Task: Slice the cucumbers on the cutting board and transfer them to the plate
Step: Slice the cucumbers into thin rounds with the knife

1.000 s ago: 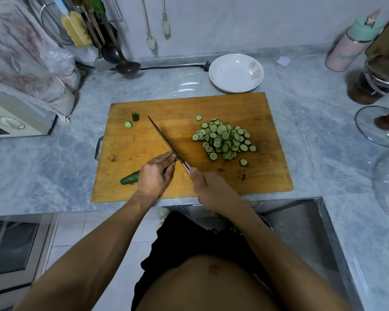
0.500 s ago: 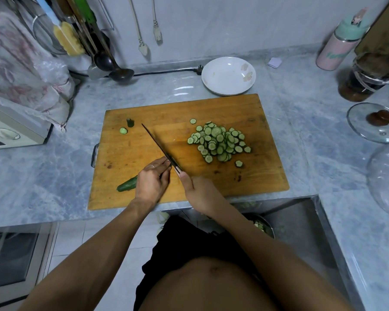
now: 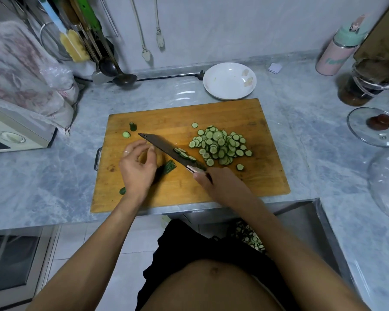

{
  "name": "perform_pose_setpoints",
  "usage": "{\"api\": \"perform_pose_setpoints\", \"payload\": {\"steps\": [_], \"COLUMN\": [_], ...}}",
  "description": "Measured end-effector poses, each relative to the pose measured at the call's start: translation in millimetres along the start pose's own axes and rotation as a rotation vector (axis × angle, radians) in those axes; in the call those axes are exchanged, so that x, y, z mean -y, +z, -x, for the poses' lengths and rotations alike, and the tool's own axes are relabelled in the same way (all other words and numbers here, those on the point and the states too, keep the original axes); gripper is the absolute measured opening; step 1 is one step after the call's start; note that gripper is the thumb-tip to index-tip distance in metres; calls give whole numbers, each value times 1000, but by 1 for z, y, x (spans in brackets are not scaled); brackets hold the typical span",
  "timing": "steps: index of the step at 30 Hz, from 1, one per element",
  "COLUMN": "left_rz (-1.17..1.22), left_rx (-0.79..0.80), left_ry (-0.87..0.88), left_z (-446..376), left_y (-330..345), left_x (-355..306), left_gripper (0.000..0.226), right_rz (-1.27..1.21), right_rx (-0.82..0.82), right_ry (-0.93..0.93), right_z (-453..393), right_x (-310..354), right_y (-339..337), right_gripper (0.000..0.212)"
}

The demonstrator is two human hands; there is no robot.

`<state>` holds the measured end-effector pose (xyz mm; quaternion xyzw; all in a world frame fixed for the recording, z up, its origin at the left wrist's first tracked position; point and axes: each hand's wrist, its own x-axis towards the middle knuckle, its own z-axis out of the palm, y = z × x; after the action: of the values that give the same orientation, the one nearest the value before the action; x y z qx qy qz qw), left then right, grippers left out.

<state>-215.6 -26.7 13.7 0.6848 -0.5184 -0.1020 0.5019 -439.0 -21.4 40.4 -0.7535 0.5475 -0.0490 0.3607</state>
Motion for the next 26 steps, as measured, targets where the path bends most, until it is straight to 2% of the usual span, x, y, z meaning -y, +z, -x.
{"api": "perform_pose_setpoints", "payload": {"steps": [2,4,8,11,14,17,21,23,26], "left_rz": [-21,-71,-196,-292,-402,-440,-258,-231,-301], "left_rx": [8,112,607,814,976,1030,892,957,1004], "left_ry": [77,190,401,411,354,324,397,468,451], "left_z": [0,-1,-14,-23,-37,-44,-41,-37,-38], "left_y": [-4,-5,9,24,43,59,60,62,71], "left_x": [-10,-14,-19,-22,-22,-23,-38,-48,-54], "left_gripper": [15,14,20,21,34,42,23,25,31], "right_rz": [137,268,418,451,441,448,463,464,465], "right_rx": [-26,-67,-102,-93,-99,-108,-129,-142,-147], "right_ry": [-16,-39,-68,-85,-78,-61,-50,-41,-45], "right_z": [1,1,0,3,6,7,8,9,8], "right_x": [-2,-4,-12,-16,-17,-18,-18,-18,-18], "right_y": [-4,-6,-7,-5,-5,-6,-10,-13,-16], "right_gripper": [56,58,60,58,58,59,59,58,58]}}
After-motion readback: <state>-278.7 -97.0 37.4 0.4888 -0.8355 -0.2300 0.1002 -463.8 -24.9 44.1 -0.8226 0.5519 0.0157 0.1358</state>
